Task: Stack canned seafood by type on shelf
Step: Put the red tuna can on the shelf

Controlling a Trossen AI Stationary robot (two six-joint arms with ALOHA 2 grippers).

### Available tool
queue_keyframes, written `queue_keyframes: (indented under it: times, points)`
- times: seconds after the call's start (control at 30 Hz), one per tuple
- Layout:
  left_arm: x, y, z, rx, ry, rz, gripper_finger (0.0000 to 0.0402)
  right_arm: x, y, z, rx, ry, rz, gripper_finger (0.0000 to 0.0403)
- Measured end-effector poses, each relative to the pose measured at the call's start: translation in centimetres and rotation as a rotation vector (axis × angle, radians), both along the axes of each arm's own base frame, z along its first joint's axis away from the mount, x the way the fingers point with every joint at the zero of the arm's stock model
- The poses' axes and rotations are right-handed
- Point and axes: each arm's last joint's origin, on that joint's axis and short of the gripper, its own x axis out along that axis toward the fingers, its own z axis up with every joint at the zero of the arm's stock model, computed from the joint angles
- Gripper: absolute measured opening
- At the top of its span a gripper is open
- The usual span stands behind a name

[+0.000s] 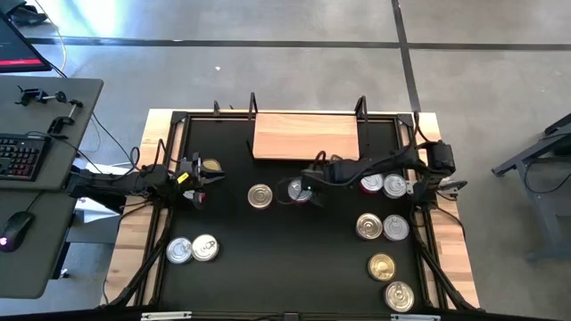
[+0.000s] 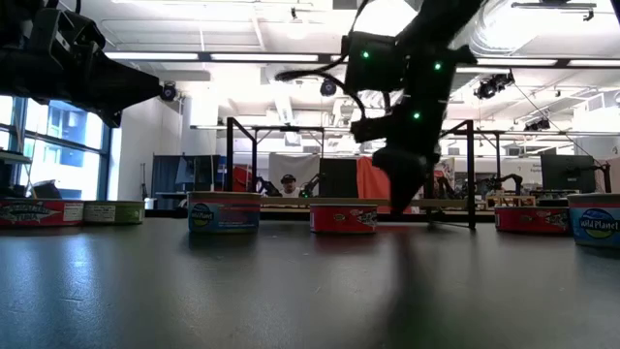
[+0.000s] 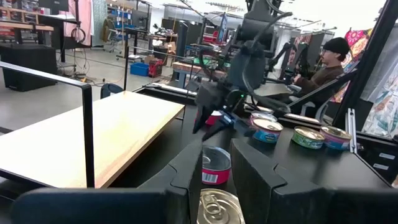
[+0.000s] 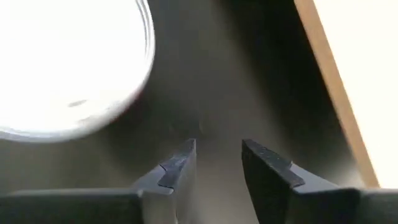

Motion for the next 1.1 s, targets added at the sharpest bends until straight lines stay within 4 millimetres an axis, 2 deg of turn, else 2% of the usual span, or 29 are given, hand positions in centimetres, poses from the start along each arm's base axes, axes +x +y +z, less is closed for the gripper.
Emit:
queue_keyframes:
  times: [0.17, 0.3, 0.37, 0.47, 0.63, 0.87, 0.97, 1.1]
  points:
    - [0.0, 0.0, 0.0, -0.002, 0.0, 0.0, 0.0076, 1.1, 0.3, -0.3, 0.182, -0.141, 0.065, 0.0122]
    - [0.0, 0.0, 0.0, -0.001, 0.0, 0.0, 0.0076, 1.8, 2.0, 0.0, 0.417, -0.213, 0.196, 0.0122]
    - [0.0, 0.0, 0.0, -0.001, 0.0, 0.0, 0.0076, 2.0, 3.3, 0.2, 0.457, -0.237, 0.288, 0.0122]
    - [0.0, 0.0, 0.0, -0.001, 0.0, 0.0, 0.0076, 2.3, 5.5, 0.4, 0.374, -0.266, 0.424, 0.0122]
    - [0.0, 0.0, 0.0, 0.001, 0.003, -0.016, 0.0076, 2.5, 8.1, -0.3, 0.132, -0.372, 0.515, 0.0124]
    - [0.0, 0.0, 0.0, 0.007, 0.004, -0.016, 0.0076, 3.6, 8.5, 1.8, -0.18, -0.354, 0.7, 0.0157]
    - [0.0, 0.0, 0.0, 0.007, 0.004, -0.016, 0.0076, 3.2, 8.1, 1.3, -0.276, -0.222, 0.779, 0.017]
    - [0.0, -0.1, 0.0, 0.006, 0.004, -0.018, 0.0076, 2.7, 6.5, 0.3, -0.267, -0.081, 0.817, 0.0173]
